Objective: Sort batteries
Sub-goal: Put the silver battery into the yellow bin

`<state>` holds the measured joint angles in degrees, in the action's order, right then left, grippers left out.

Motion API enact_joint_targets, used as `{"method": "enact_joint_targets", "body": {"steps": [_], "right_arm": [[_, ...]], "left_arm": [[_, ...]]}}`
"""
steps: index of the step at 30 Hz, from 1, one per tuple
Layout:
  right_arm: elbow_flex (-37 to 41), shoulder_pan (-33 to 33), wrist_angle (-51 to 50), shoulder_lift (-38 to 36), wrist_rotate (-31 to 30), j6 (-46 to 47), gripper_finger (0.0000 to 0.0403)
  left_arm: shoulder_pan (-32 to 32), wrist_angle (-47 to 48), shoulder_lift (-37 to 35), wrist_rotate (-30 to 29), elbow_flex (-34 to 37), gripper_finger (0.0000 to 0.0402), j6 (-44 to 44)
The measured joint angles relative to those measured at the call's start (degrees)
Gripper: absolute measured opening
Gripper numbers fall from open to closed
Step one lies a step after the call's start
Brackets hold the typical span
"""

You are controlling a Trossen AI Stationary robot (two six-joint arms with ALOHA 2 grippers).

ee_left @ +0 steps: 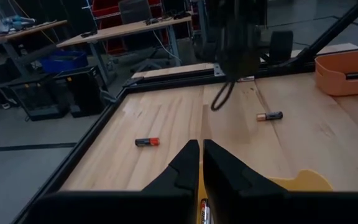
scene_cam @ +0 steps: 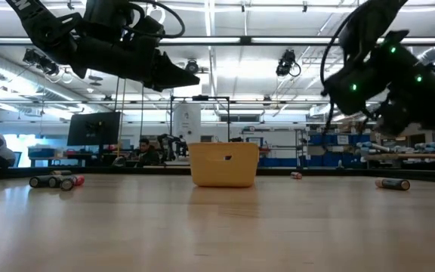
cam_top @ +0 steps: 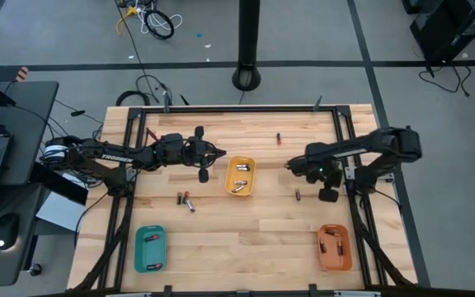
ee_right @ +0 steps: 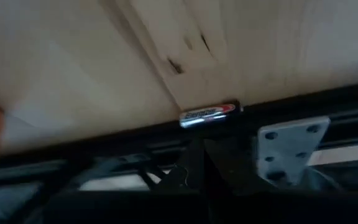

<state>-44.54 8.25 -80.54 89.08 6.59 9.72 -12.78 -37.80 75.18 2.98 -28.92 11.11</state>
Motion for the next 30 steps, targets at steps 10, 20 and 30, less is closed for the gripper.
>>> {"method": "enact_joint_targets", "body": {"steps": [10, 20, 30], "right_arm": [[0.0, 0.8, 2.9, 9.5, -0.9, -5.0, 0.0007], [0.6, 1.4, 1.9, 13.7, -0.9, -3.1, 0.0007], [1.5, 5.4, 2.3, 17.8, -1.0, -0.3, 0.0007]], "left_arm": [[0.0, 0.0, 0.0, 0.0, 0.0, 0.0028, 0.2], [0.0, 0.1, 0.0, 0.0, 0.0, 0.0028, 0.4], [0.0, 0.2, 0.0, 0.0, 0.0, 0.0028, 0.4]]}}
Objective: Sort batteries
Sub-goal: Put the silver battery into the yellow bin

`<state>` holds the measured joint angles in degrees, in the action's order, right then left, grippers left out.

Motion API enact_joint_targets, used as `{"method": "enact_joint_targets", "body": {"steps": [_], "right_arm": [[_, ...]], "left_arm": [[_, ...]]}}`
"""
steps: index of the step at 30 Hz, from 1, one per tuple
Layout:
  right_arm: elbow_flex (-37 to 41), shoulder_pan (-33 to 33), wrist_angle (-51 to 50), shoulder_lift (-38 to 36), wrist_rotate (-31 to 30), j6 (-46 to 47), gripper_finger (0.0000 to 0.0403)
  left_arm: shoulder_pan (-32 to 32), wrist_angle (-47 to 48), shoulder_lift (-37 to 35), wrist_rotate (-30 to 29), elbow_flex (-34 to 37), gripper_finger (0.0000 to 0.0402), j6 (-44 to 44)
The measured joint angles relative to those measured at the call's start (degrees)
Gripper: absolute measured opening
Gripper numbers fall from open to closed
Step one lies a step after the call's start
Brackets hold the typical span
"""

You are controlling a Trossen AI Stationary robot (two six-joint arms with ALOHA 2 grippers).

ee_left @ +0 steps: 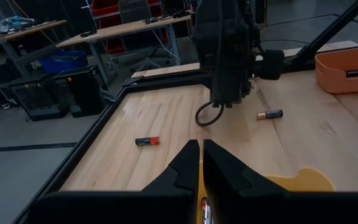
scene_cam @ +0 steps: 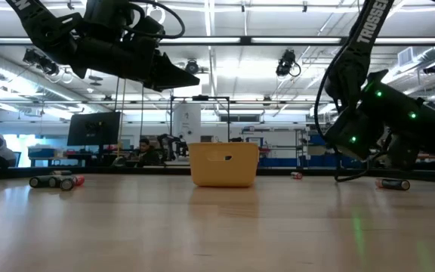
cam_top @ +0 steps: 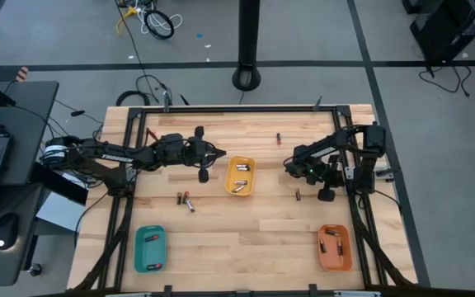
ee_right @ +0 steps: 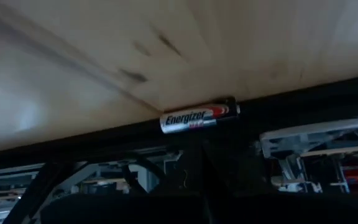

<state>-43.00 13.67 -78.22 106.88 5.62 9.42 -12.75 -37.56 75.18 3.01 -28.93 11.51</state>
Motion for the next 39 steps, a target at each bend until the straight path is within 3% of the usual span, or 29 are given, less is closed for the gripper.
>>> {"method": "enact_joint_targets", "body": {"steps": [14, 39], "right_arm": [[2.6, 4.3, 3.7, 0.2, -3.4, -1.9, 0.0007], [2.6, 5.6, 3.1, 0.2, -1.5, -2.5, 0.0007]], "left_arm": [[0.0, 0.4, 0.0, -0.2, 0.0, 0.0028, 0.2], [0.0, 2.3, 0.0, -1.9, 0.0, 0.0028, 0.3]]}}
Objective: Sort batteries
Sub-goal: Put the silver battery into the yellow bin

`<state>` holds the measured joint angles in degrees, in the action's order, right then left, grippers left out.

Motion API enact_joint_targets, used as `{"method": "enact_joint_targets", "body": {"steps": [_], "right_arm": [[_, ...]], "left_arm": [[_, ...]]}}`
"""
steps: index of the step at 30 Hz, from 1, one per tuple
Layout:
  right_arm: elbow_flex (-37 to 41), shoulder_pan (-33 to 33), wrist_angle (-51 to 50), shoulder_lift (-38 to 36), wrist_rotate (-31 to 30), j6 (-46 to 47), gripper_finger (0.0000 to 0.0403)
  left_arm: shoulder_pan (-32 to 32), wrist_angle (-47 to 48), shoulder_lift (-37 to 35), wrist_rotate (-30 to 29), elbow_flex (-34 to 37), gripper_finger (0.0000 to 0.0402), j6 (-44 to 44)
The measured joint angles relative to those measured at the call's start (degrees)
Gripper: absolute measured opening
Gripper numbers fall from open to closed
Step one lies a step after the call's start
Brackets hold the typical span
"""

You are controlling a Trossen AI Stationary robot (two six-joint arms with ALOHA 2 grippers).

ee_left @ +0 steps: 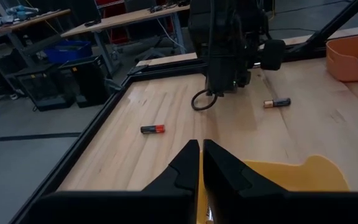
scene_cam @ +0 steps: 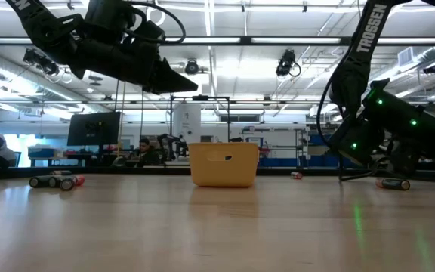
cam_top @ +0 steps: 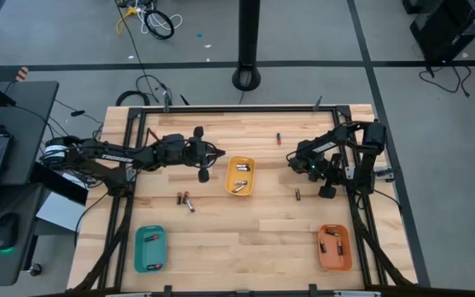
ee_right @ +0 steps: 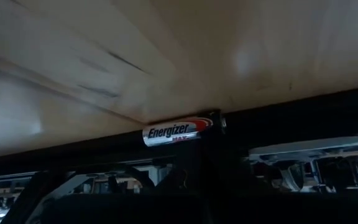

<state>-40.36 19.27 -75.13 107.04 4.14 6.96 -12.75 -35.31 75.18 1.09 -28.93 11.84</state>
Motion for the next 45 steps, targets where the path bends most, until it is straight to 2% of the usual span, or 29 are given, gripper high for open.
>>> {"method": "enact_joint_targets", "body": {"steps": [12, 21, 28, 32, 36, 41, 45], "right_arm": [[-0.3, 1.9, -0.1, 5.1, 0.4, -0.5, 0.0007], [-3.2, -0.6, -0.1, 0.0, 0.1, -0.8, 0.0007], [-10.2, -2.7, -4.6, -4.7, -3.0, 0.6, 0.0007], [-13.4, -4.0, -4.7, -9.8, 2.4, 7.8, 0.0010], [-13.0, -6.2, -1.3, -15.6, 6.7, 19.4, 0.0023], [-8.8, -11.8, 5.1, -25.0, 3.4, 38.6, 0.0025], [-5.5, -18.0, 9.7, -32.0, -2.7, 56.2, 0.0012]], "left_arm": [[0.0, 0.4, 0.0, -0.5, 0.0, 0.0028, 0.1], [0.0, 0.0, 0.0, -0.6, 0.0, 0.0028, 0.1], [0.0, 0.0, 0.0, -0.6, 0.0, 0.0028, 0.1], [0.0, 0.4, 0.0, -0.6, 0.0, 0.0028, -0.1], [0.0, 0.9, 0.0, -0.6, 0.0, 0.0028, -0.1], [0.0, 1.2, 0.0, -0.6, 0.0, 0.0028, -0.1], [0.0, 1.2, 0.0, -0.6, 0.0, 0.0028, -0.1]]}}
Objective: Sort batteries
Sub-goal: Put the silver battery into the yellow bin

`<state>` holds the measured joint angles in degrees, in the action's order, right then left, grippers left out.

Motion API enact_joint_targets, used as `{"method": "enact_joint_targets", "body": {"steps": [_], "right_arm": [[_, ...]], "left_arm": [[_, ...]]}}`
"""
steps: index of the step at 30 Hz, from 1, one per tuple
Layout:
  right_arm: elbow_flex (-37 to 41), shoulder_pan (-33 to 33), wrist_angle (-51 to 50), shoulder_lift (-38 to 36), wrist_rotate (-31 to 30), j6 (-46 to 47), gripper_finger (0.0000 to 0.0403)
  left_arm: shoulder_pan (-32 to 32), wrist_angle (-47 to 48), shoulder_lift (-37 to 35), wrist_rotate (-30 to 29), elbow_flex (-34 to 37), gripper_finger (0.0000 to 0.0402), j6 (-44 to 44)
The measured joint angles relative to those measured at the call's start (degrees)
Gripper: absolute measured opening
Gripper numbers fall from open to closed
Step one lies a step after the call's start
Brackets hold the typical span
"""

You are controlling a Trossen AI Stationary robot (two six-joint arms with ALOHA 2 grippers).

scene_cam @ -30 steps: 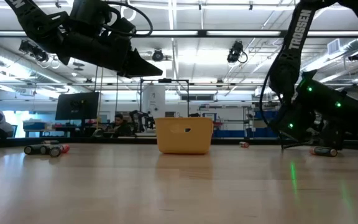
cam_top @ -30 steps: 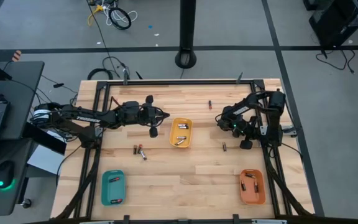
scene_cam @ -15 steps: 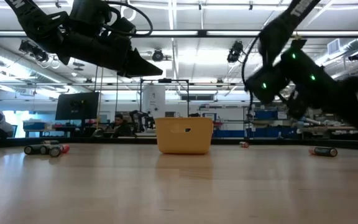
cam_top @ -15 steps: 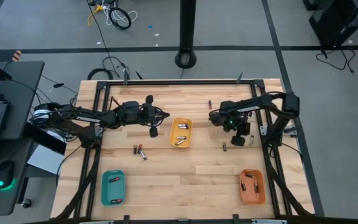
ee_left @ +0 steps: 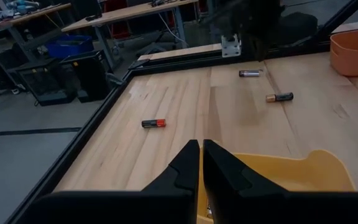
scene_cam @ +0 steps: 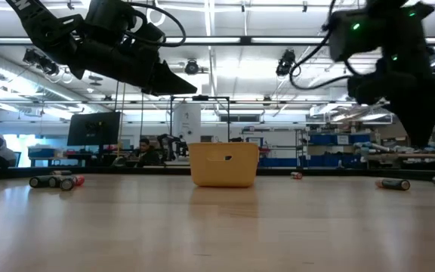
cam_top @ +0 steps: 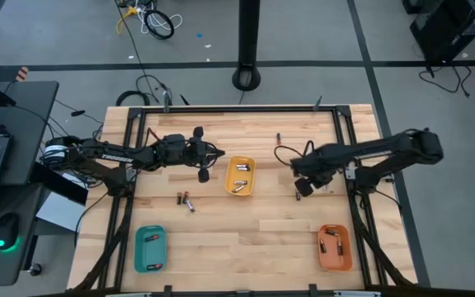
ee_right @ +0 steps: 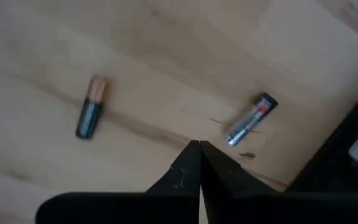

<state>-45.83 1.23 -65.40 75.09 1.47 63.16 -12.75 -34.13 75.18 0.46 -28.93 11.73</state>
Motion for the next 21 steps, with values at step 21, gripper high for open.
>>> {"method": "enact_joint_targets", "body": {"steps": [21], "right_arm": [[10.5, -10.2, 10.0, 0.2, -13.9, 34.4, 0.0157]], "left_arm": [[0.0, 0.1, 0.0, 0.0, 0.0, 0.0028, -0.4]]}}
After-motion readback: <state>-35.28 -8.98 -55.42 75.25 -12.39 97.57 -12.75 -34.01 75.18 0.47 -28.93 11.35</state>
